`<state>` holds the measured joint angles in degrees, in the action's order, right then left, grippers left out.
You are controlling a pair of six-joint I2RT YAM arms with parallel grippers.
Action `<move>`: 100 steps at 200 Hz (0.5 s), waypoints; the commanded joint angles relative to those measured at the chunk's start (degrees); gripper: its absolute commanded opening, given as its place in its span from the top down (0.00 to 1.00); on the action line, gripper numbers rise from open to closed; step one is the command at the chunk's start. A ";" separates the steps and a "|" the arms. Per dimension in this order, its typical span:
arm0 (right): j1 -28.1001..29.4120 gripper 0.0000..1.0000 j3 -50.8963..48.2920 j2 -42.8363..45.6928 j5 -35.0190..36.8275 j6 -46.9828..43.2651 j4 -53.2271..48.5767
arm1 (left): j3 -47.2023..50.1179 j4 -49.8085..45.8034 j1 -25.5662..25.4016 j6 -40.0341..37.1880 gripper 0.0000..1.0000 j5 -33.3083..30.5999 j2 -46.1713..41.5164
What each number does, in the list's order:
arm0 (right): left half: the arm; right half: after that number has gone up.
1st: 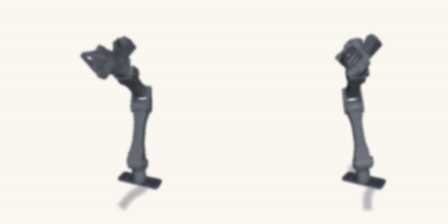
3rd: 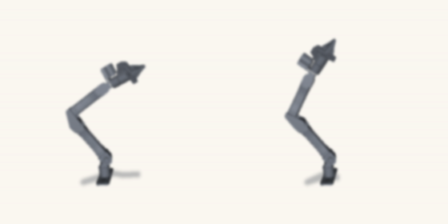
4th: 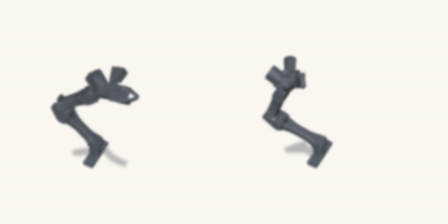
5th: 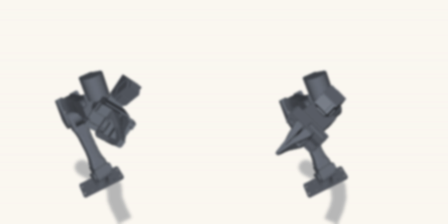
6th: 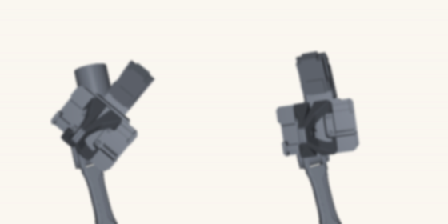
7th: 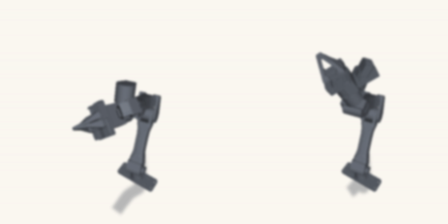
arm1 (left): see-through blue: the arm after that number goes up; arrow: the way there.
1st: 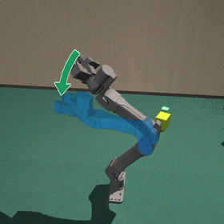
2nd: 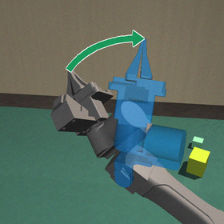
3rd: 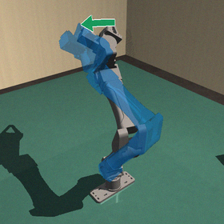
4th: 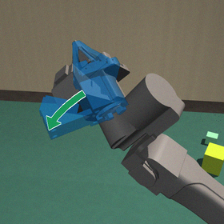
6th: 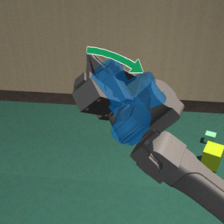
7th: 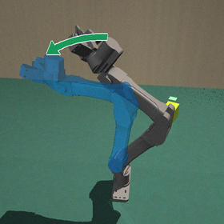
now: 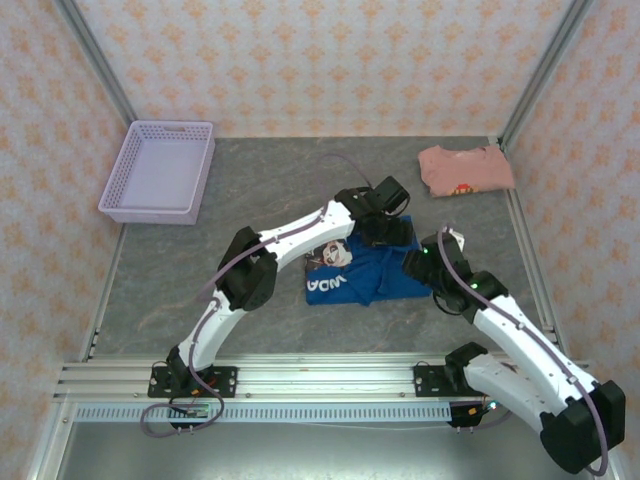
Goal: Fold the inside-out t-shirt
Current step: Fold the T-shirt at the center of the table, then smooth out the T-shirt at the center of the table.
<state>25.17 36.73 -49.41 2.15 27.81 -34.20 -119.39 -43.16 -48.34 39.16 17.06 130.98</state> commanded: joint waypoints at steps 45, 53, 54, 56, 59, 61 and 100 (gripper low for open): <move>-6.43 0.29 6.48 -16.61 -11.47 -7.08 6.47 | 31.84 7.54 9.36 -3.13 0.28 0.59 -26.47; -7.07 0.29 6.68 -17.60 -11.23 -7.57 7.04 | 33.15 8.34 10.28 -3.17 0.29 2.18 -26.19; -7.16 0.29 6.64 -17.71 -11.26 -7.63 7.12 | 33.25 8.35 10.37 -3.19 0.29 2.32 -26.07; -7.50 0.29 6.61 -17.95 -11.26 -7.69 7.23 | 33.37 8.46 10.48 -3.20 0.29 2.53 -25.93; -8.14 0.29 6.68 -18.10 -11.59 -7.73 7.48 | 33.61 8.60 10.68 -3.31 0.29 2.73 -25.57; -8.54 0.29 6.68 -18.09 -11.92 -7.79 7.59 | 33.61 8.59 10.75 -3.41 0.29 2.87 -25.42; -14.34 0.30 9.35 -27.64 -16.54 -9.18 8.46 | 32.50 8.84 11.50 -3.93 0.31 3.42 -18.22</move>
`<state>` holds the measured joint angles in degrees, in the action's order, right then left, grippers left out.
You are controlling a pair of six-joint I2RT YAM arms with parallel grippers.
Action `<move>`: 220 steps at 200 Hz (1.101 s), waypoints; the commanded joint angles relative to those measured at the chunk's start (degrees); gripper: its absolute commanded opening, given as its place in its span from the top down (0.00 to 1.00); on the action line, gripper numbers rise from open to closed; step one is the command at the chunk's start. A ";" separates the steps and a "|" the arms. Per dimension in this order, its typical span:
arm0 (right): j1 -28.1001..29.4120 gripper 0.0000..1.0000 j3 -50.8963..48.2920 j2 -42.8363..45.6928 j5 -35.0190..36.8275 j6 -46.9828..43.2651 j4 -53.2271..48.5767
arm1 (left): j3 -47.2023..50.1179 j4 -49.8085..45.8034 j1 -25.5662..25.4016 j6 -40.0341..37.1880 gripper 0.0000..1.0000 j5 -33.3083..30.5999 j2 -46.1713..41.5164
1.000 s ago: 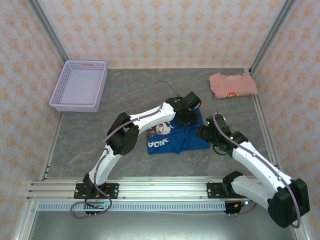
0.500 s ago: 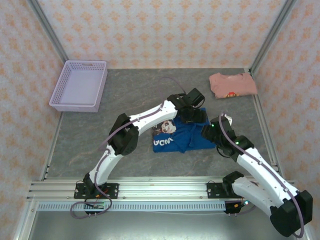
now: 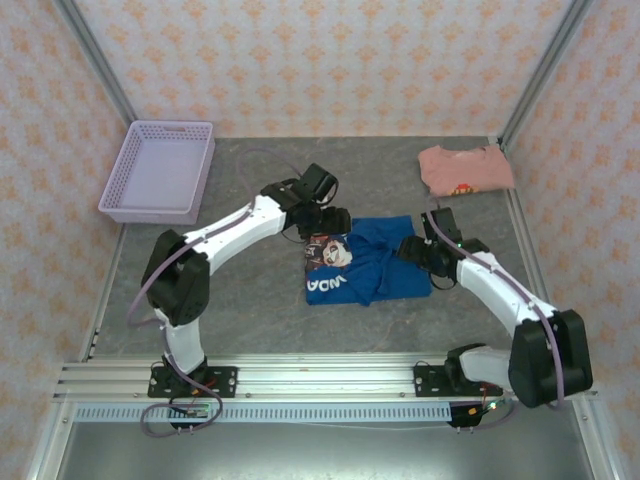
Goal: Fold the inside-out t-shirt
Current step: Smooth out the T-shirt at the center of the table.
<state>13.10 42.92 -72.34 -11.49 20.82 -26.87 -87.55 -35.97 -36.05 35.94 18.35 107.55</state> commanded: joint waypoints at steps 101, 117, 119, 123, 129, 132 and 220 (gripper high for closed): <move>3.23 0.42 1.31 -14.25 -15.32 -1.31 5.58 | 22.05 9.94 -0.03 4.13 0.31 -1.60 -4.01; 6.58 0.42 0.77 -13.29 -17.15 -0.76 6.02 | 27.63 9.78 0.02 4.68 0.30 -2.93 -8.41; 6.98 0.42 0.88 -13.12 -17.21 -0.82 5.88 | 28.18 9.71 0.02 4.78 0.30 -3.02 -8.93; 7.70 0.42 1.10 -12.72 -17.05 -1.16 5.31 | 29.38 9.66 0.02 4.98 0.30 -3.31 -9.97; 8.46 0.42 1.75 -11.95 -16.36 -2.07 4.07 | 30.84 9.60 0.02 5.29 0.30 -3.48 -11.51; 8.75 0.42 2.24 -11.48 -15.74 -2.69 3.23 | 31.49 9.66 -0.03 5.47 0.30 -3.51 -12.22; 33.32 0.18 1.05 6.51 6.78 -15.74 3.53 | 33.11 8.28 3.79 5.41 0.29 -9.00 -23.44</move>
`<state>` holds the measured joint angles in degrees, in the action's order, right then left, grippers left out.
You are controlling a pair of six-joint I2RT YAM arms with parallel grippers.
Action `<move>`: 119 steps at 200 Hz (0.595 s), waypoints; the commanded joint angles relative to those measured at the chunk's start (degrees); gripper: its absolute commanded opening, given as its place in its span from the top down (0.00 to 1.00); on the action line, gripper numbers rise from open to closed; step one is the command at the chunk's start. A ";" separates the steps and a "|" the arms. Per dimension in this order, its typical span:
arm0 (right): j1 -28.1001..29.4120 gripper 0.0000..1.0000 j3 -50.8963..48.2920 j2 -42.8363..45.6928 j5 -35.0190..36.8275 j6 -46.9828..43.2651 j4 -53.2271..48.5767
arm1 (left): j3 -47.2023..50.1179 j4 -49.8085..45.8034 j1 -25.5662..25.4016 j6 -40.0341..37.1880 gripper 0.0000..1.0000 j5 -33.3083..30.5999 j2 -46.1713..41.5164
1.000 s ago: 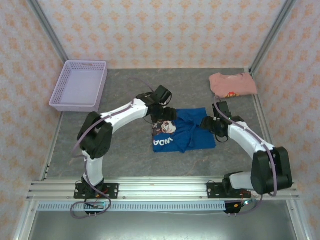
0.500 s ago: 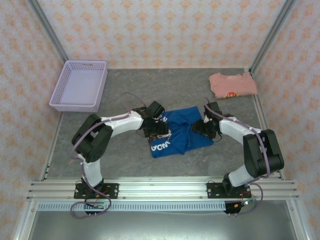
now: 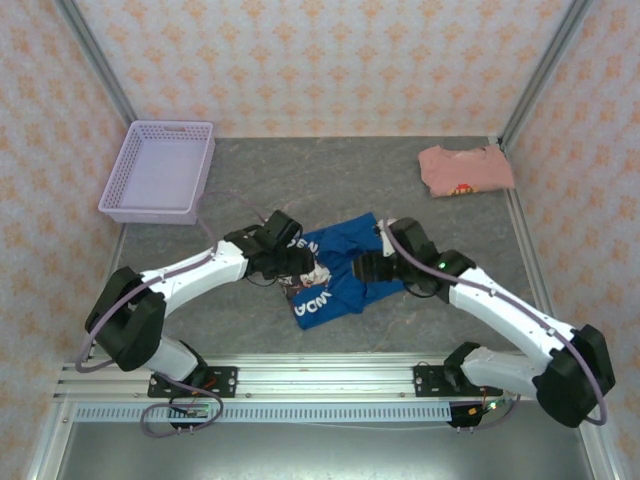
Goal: Fold the inside-out t-shirt
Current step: Smooth out the T-shirt at the center of the table.
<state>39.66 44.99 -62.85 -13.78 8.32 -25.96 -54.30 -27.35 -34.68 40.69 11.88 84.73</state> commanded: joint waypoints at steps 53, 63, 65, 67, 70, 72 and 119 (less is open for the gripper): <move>18.10 0.16 3.57 -17.02 23.07 -8.72 7.27 | -1.06 4.79 4.68 1.75 0.29 2.42 5.31; 18.80 0.17 4.21 -19.26 24.29 -9.03 7.45 | -1.99 5.62 4.68 1.94 0.29 3.26 6.91; 18.92 0.17 4.40 -19.73 24.45 -9.02 7.44 | -2.13 5.82 4.70 1.94 0.29 3.42 7.20; 19.02 0.17 4.51 -20.13 24.60 -9.09 7.55 | -2.26 5.93 4.70 2.01 0.29 3.46 7.51; 19.12 0.18 4.64 -20.70 24.79 -9.17 7.60 | -2.55 6.05 4.69 2.09 0.29 3.49 7.94; 19.18 0.19 4.72 -21.08 24.88 -9.26 7.66 | -2.60 6.03 4.70 2.11 0.29 3.50 8.13; 19.32 0.45 6.07 -24.84 31.79 -9.52 6.57 | -4.15 5.74 4.70 0.99 0.29 3.35 11.47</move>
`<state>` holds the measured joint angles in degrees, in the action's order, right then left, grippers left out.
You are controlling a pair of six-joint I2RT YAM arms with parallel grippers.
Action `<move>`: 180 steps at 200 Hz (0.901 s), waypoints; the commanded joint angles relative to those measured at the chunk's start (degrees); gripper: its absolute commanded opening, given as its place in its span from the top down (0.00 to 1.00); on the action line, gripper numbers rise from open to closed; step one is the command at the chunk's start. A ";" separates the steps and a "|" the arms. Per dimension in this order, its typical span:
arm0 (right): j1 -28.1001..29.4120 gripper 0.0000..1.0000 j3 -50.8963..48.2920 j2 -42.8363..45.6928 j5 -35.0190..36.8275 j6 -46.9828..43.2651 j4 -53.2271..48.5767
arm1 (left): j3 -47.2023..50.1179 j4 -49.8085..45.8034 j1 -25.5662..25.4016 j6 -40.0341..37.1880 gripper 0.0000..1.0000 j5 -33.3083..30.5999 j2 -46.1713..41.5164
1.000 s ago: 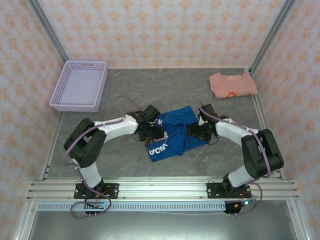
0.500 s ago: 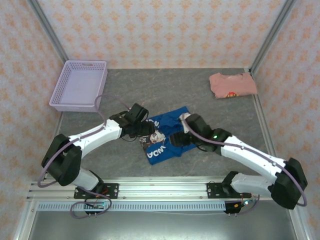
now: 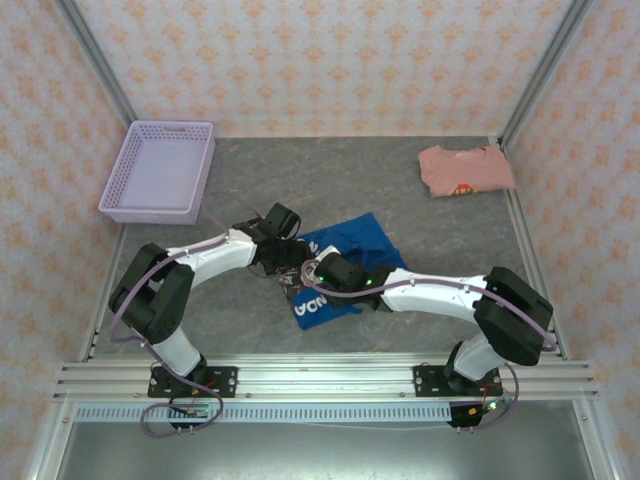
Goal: Fold the inside-out t-shirt
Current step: Smooth out the T-shirt at the center of the table.
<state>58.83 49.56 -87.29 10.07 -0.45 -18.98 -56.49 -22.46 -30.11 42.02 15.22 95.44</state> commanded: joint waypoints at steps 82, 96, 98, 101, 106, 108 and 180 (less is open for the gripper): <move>-11.75 0.81 -2.20 11.42 13.09 15.26 -11.18 | -1.65 -0.52 0.14 -2.29 0.29 -0.93 1.14; -13.91 0.77 -2.01 13.21 13.49 19.37 -15.27 | -1.86 -0.95 0.14 -2.71 0.29 -1.01 1.01; -14.33 0.75 -1.97 13.55 13.49 20.16 -15.81 | -1.89 -0.97 0.18 -2.77 0.30 -0.99 1.05; -14.84 0.74 -1.98 14.05 13.49 20.94 -16.62 | -1.99 -1.07 0.14 -2.86 0.29 -0.99 1.02; -15.41 0.73 -2.24 15.05 13.41 22.29 -17.52 | -2.09 -1.22 0.11 -2.92 0.29 -1.07 1.00; -15.59 0.73 -2.38 15.50 13.29 22.85 -17.92 | -2.12 -1.28 0.13 -2.96 0.29 -1.01 1.05; -12.53 0.38 -4.67 22.09 -0.91 18.91 -8.62 | -3.28 -2.06 0.14 -3.86 0.29 -0.55 1.14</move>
<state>43.44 44.16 -62.46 14.87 20.91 -31.51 -57.76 -23.09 -30.11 39.51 15.20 96.16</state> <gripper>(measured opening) 0.594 0.707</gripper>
